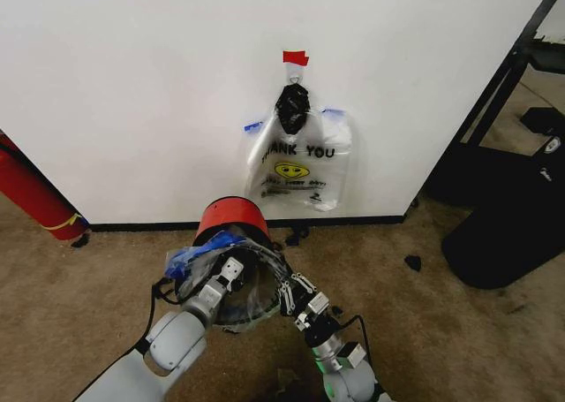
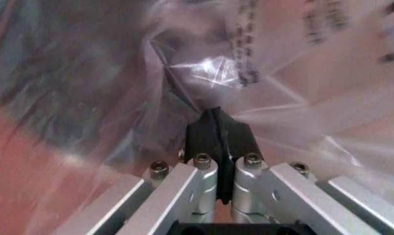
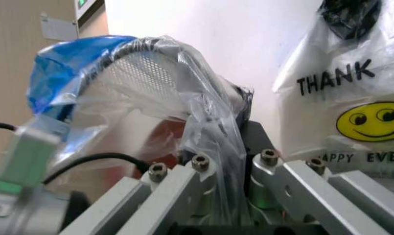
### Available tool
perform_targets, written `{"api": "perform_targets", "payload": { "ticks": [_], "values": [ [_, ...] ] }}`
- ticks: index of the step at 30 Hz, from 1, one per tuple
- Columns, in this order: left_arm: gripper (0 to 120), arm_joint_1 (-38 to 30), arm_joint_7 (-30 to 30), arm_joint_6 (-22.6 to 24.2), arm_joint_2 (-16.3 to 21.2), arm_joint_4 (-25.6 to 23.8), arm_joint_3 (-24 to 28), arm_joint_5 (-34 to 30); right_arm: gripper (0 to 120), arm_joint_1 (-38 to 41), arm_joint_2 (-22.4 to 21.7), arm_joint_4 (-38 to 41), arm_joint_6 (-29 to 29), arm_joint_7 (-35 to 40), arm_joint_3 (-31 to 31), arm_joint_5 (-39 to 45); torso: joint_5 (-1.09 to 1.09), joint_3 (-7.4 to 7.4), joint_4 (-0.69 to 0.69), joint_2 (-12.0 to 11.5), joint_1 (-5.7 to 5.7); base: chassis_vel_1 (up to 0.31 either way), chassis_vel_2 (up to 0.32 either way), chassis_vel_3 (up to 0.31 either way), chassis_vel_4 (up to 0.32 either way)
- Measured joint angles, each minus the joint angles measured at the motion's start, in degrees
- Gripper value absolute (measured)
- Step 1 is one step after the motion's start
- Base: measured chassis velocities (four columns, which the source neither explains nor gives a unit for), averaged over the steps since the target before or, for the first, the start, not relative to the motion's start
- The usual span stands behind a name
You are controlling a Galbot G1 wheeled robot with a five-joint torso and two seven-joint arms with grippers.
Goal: Pick up the garbage bag from the wall and place it over the trash bin.
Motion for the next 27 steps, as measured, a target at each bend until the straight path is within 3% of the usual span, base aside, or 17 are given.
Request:
{"api": "perform_targets", "payload": {
  "ticks": [9,20,27],
  "values": [
    [0,-0.89,-1.78,0.06,-0.46,0.24,0.54,-0.69,1,-0.41,0.43,-0.73,0.23,-0.03,-0.23,0.24,0.00,0.00,0.00,0.00,0.00,0.000,0.000,0.000,0.000],
    [0,2.65,3.32,-0.77,0.12,-5.43,0.93,-3.10,1,2.32,3.10,-4.77,0.81,0.17,1.16,1.02,0.01,0.00,0.01,0.00,0.00,0.000,0.000,0.000,0.000],
    [0,-1.15,0.65,-2.04,-0.46,-0.25,0.68,-1.94,1,0.95,2.95,-3.29,0.38,-0.66,-0.23,0.41,-0.04,0.00,0.01,0.00,0.00,0.000,0.000,0.000,0.000]
  ]
}}
